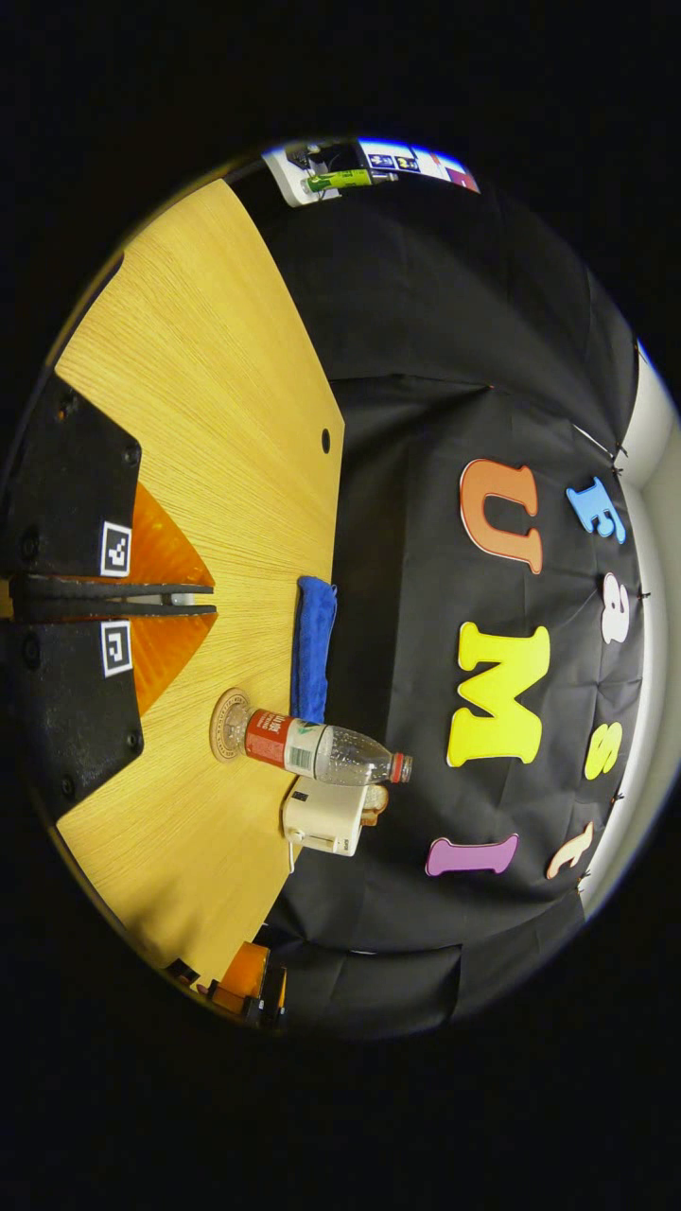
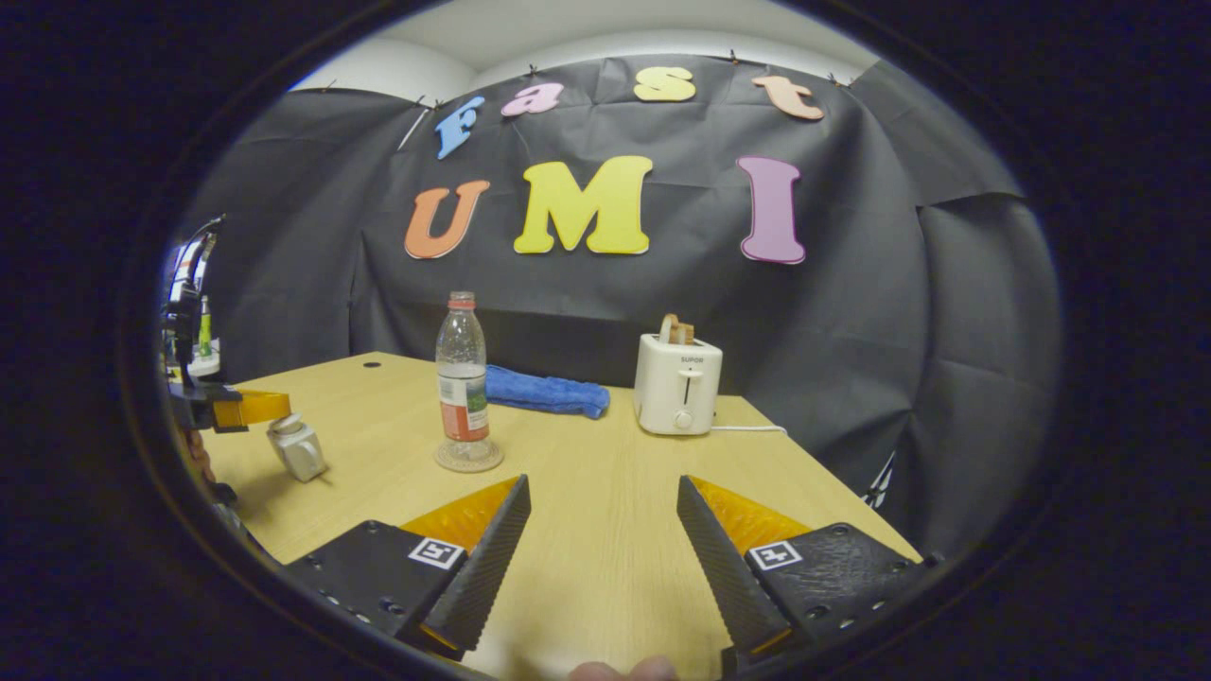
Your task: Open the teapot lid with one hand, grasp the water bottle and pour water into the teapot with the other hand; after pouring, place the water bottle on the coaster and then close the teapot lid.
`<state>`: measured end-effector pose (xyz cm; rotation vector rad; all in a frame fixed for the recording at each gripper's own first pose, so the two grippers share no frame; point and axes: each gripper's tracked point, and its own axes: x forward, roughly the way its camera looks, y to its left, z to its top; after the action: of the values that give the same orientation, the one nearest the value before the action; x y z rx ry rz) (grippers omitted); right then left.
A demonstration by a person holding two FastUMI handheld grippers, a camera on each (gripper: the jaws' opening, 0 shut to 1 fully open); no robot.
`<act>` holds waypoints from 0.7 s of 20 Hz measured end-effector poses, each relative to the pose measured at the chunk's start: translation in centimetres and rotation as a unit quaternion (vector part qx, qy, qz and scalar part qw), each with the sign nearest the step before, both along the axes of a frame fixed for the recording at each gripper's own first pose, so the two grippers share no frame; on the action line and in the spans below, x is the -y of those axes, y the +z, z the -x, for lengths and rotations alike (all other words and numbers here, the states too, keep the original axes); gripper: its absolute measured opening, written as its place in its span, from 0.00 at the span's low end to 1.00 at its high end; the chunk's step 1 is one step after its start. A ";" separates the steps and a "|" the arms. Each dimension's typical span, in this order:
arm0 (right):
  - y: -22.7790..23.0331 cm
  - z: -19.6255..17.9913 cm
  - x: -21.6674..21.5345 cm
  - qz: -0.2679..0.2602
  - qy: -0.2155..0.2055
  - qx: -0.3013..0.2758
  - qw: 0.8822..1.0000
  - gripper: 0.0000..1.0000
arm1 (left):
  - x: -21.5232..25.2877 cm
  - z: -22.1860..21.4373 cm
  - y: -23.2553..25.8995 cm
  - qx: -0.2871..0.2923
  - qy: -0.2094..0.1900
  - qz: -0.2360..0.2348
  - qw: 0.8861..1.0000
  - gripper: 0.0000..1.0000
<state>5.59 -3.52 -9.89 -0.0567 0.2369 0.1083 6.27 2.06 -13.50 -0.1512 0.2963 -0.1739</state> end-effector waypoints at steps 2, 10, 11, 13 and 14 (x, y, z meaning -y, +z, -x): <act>0.1 0.3 -0.4 -0.002 0.004 0.001 1.000 0.94 | 0.0 0.0 -0.2 -0.003 0.002 -0.013 1.000 0.04; 1.7 1.4 -2.1 -0.036 -0.006 0.025 0.999 0.94 | -0.3 0.9 3.3 0.031 0.044 -0.027 0.998 1.00; 2.3 1.5 -2.1 -0.035 -0.009 0.031 0.999 0.94 | -0.1 1.3 4.7 0.047 0.045 -0.022 0.998 1.00; 4.3 1.5 -1.0 -0.029 -0.034 0.059 0.997 0.93 | 0.3 2.1 7.7 0.079 0.050 -0.018 0.995 1.00; 5.3 1.7 -1.0 -0.030 -0.039 0.072 0.996 0.93 | 0.5 2.5 9.2 0.093 0.052 -0.019 0.994 1.00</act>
<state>3.89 -2.56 -4.55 0.0050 0.0915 0.0328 3.75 1.51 -4.25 -0.1106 0.1050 -0.0779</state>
